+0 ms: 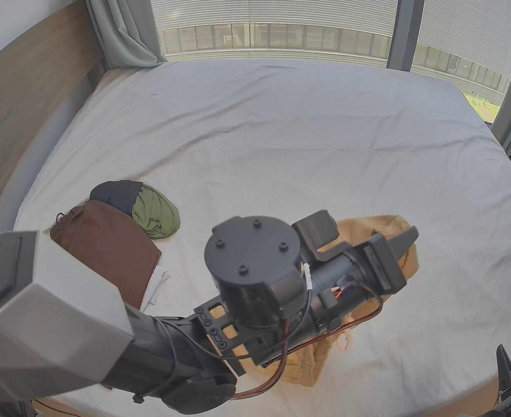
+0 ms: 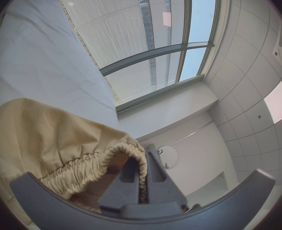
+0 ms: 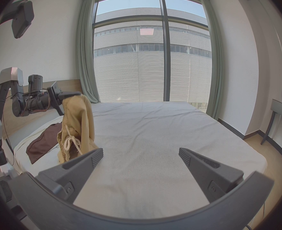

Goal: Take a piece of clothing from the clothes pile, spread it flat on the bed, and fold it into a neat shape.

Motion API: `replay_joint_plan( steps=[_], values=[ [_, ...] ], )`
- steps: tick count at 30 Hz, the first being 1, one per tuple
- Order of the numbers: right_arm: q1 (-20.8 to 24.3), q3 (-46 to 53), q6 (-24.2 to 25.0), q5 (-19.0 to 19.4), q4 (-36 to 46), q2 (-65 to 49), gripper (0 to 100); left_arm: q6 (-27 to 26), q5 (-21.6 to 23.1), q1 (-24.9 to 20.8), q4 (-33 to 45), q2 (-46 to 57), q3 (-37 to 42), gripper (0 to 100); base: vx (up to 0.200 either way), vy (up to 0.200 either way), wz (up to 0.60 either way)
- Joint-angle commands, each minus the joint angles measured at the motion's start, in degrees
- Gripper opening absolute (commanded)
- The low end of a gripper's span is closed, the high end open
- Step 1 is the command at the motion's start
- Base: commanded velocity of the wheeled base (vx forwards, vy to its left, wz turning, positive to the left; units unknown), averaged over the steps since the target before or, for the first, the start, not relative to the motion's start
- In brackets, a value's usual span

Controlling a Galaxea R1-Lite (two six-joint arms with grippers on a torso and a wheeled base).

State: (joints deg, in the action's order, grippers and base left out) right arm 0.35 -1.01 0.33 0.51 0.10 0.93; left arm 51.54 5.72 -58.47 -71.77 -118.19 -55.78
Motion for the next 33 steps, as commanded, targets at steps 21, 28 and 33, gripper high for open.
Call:
replay_joint_plan(
  steps=[21, 28, 33],
  values=[
    [0.0, 1.01, -0.15, 0.02, -0.01, -0.93, 100, 3.57, -1.5, 0.28, 0.05, 6.48, -4.95, 0, 0.0, 0.0, 0.0],
    [0.0, 1.01, -0.15, 0.02, -0.01, -0.93, 100, -0.04, -1.32, 5.82, -0.92, 7.8, 5.42, 0, 0.0, 0.0, 0.0],
    [0.0, 1.01, -0.15, 0.02, -0.01, -0.93, 100, -1.0, -1.32, 8.72, -7.69, 6.39, 13.42, 0, 0.0, 0.0, 0.0]
  ],
)
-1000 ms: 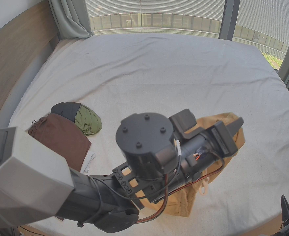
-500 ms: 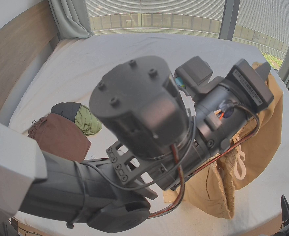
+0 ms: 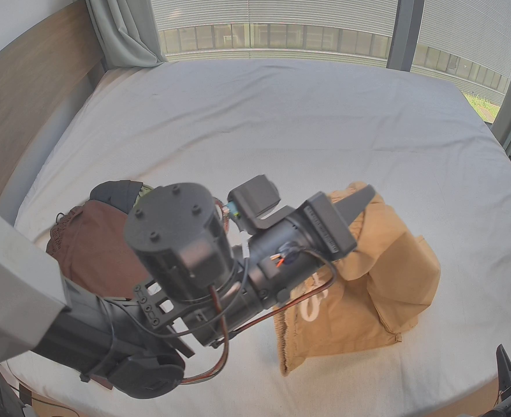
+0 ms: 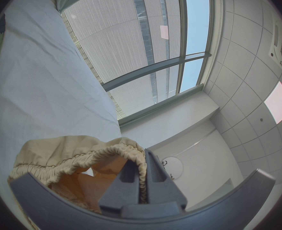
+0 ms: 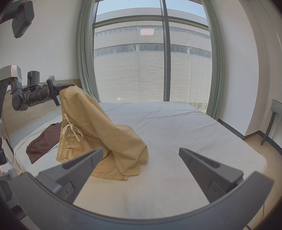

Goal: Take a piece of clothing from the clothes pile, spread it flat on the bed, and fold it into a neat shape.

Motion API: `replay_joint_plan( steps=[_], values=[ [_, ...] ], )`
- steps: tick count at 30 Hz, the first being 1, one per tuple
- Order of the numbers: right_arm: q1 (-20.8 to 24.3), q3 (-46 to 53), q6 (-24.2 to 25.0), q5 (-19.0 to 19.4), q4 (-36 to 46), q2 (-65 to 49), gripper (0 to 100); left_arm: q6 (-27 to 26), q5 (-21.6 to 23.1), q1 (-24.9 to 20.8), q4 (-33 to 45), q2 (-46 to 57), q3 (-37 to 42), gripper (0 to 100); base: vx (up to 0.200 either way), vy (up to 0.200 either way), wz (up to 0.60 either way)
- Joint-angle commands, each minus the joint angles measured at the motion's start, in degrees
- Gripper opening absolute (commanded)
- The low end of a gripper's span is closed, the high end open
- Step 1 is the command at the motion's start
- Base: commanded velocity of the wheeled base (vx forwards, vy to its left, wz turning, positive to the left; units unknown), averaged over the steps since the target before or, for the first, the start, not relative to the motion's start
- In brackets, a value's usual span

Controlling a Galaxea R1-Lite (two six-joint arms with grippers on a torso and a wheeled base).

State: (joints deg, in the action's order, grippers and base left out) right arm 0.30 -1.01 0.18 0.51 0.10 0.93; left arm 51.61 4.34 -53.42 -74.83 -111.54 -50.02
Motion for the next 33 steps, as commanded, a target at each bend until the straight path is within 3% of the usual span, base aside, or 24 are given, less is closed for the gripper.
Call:
replay_joint_plan(
  steps=[1, 7, 25, 29, 33],
  values=[
    [0.05, 1.01, -0.01, 0.02, -0.01, -0.93, 100, -1.25, 0.05, 4.02, -5.68, -0.6, 8.62, 0, 0.0, 0.0, 0.0],
    [0.05, 1.01, -0.01, 0.1, -0.01, -0.93, 100, -3.36, 0.05, 5.96, -13.59, -2.89, 14.16, 0, 0.0, 0.0, 0.0],
    [0.05, 1.01, -0.01, 0.1, -0.01, -0.93, 100, -10.75, 2.34, 10.53, -13.94, -2.8, 19.7, 0, 0.0, 0.0, 0.0],
    [0.05, 1.01, -0.01, 0.1, -0.01, -0.93, 100, -14.0, 3.22, 12.37, -13.94, -2.98, 20.14, 0, 0.0, 0.0, 0.0],
    [0.05, 1.01, -0.01, 0.1, -0.01, -0.93, 100, -21.64, 8.93, 16.77, -13.94, -3.15, 21.01, 0, 0.0, 0.0, 0.0]
  ],
)
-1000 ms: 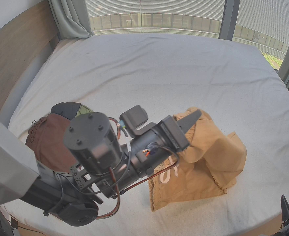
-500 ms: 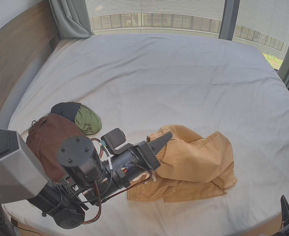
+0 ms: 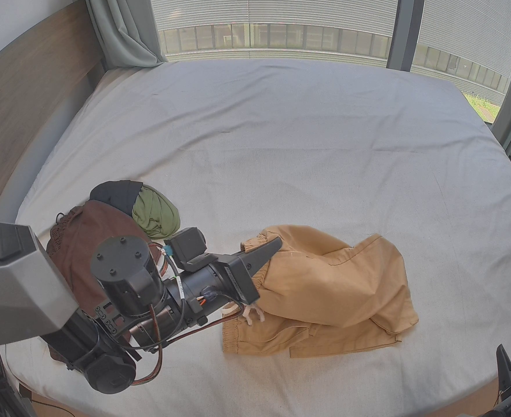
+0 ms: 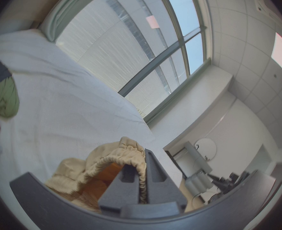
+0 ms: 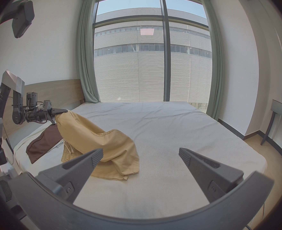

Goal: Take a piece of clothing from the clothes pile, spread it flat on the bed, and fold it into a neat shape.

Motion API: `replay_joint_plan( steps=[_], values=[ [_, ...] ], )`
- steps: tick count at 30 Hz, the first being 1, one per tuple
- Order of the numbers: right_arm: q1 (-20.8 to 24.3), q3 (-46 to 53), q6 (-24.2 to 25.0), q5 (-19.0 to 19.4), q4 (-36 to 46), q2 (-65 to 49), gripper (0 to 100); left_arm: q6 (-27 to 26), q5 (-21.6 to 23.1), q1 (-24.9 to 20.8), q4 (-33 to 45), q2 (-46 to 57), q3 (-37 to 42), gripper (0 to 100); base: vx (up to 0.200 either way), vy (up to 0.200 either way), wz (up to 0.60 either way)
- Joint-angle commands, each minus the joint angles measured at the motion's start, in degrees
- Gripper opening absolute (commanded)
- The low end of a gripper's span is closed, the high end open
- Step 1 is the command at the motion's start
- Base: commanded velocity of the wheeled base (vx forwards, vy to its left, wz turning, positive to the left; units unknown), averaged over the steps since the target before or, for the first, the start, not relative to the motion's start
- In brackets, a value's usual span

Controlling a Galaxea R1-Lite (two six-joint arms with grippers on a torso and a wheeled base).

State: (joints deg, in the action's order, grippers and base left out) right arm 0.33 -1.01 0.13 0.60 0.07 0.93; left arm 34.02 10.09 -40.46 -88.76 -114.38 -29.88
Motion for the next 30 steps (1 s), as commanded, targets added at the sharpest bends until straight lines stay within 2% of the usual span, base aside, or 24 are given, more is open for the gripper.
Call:
replay_joint_plan(
  steps=[1, 10, 12, 15, 18, 23, 24, 26, 30],
  values=[
    [0.02, 1.01, -0.05, 0.02, 0.01, -0.93, 100, -5.9, 4.41, 4.86, -0.01, -0.4, 1.14, 0, 0.0, 0.0, 0.0],
    [0.02, 1.01, -0.05, 0.02, 0.01, -0.93, 100, -16.71, 12.85, 10.58, -0.1, -0.31, 4.39, 0, 0.0, 0.0, 0.0],
    [0.02, 1.01, -0.05, 0.02, 0.01, -0.93, 100, -21.28, 16.8, 13.04, -0.1, -0.4, 5.53, 0, 0.0, 0.0, 0.0],
    [0.02, 1.01, -0.05, 0.02, 0.01, -0.93, 100, -24.27, 21.2, 15.85, -0.1, -0.14, 6.32, 0, 0.0, 0.0, 0.0],
    [0.02, 1.01, -0.05, 0.02, 0.01, -0.93, 100, -26.47, 24.97, 18.49, -0.1, -0.05, 6.5, 0, 0.0, 0.0, 0.0],
    [-0.07, 1.01, -0.05, 0.02, 0.01, -0.93, 100, -30.95, 27.87, 22.36, -0.1, -0.75, 6.94, 0, 0.0, 0.0, 0.0],
    [0.02, 1.01, -0.13, 0.02, 0.01, -0.93, 100, -32.79, 30.07, 23.85, -0.1, -1.46, 7.12, 0, 0.0, 0.0, 0.0],
    [-0.07, 1.01, -0.13, 0.02, 0.01, -0.93, 100, -33.5, 31.48, 24.46, -0.1, -1.81, 7.29, 0, 0.0, 0.0, 0.0],
    [-0.07, 1.01, -0.22, 0.02, 0.01, -0.93, 100, -33.94, 37.72, 27.63, -0.1, -1.89, 8.17, 0, 0.0, 0.0, 0.0]
  ],
)
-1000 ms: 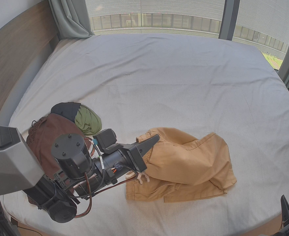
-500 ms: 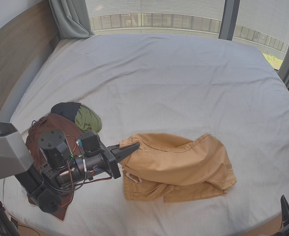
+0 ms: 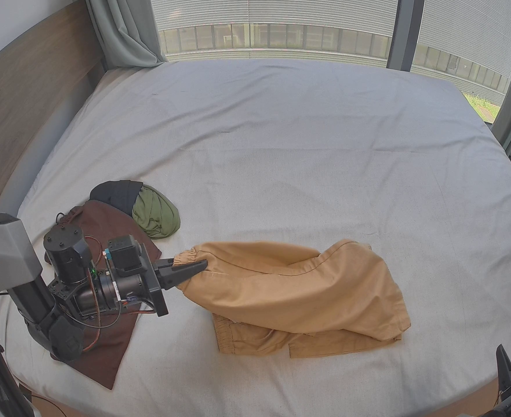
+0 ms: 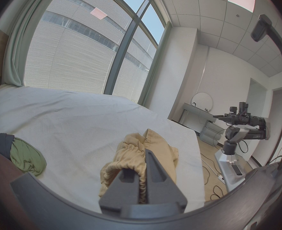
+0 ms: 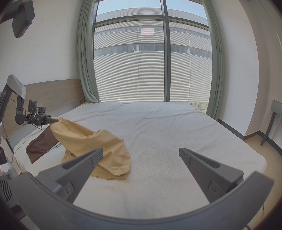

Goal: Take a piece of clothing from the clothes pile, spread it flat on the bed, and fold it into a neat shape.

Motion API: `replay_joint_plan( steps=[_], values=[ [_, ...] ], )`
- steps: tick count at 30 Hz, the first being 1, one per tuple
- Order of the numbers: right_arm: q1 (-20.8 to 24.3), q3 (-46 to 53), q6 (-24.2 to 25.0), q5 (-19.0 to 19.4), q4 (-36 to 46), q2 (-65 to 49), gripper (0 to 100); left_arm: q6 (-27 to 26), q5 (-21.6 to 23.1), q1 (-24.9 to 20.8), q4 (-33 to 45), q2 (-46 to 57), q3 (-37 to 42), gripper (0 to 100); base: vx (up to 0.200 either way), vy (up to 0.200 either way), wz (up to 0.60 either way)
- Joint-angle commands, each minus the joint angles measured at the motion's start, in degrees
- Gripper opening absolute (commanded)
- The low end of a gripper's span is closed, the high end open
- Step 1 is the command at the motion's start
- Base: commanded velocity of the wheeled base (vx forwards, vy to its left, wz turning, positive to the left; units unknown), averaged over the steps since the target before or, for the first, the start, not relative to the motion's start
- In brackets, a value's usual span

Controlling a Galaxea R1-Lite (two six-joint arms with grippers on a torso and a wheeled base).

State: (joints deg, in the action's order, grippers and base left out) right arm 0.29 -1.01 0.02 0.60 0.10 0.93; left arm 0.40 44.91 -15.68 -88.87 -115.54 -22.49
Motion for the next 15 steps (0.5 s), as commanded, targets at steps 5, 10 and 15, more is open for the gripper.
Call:
replay_joint_plan(
  steps=[5, 10, 15],
  values=[
    [-0.03, 1.01, -0.2, 0.02, -0.01, -0.93, 100, -1.37, 5.89, 3.55, -0.08, -0.82, 3.6, 0, 0.0, 0.0, 0.0],
    [-0.03, 1.01, -0.9, 0.19, -0.1, -0.93, 100, -2.69, 6.42, 4.78, -0.08, -1.35, 4.39, 0, 0.0, 0.0, 0.0],
    [0.06, 1.01, -1.08, 0.28, -0.1, -0.93, 100, -2.86, 6.33, 6.54, -0.08, -1.35, 3.16, 0, 0.0, 0.0, 0.0]
  ],
)
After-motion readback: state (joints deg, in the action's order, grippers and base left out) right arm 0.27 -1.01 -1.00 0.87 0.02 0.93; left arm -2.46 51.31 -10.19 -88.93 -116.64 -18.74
